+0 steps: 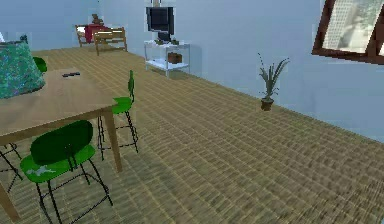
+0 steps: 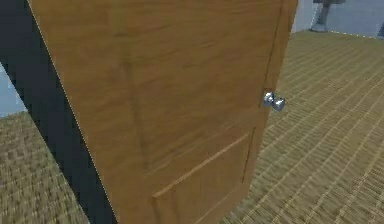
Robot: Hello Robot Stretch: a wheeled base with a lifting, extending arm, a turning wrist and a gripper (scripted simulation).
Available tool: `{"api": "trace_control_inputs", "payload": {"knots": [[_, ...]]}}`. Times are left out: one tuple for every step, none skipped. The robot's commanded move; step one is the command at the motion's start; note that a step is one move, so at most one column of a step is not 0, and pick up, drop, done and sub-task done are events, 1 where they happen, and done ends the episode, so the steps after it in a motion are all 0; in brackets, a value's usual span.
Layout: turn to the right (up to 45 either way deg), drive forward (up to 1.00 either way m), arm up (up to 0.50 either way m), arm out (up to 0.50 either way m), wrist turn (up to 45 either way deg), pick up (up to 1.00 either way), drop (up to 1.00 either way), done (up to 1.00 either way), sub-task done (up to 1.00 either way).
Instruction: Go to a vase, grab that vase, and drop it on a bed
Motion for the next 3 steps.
{"api": "trace_control_inputs", "payload": {"knots": [[3.0, 0.0, 0.0, 0.0, 0.0, 0.0, 0.0, 0.0, 0.0], [0.0, 1.0, 0.0, 0.0, 0.0, 0.0, 0.0, 0.0, 0.0], [0.0, 1.0, 0.0, 0.0, 0.0, 0.0, 0.0, 0.0, 0.0]]}}
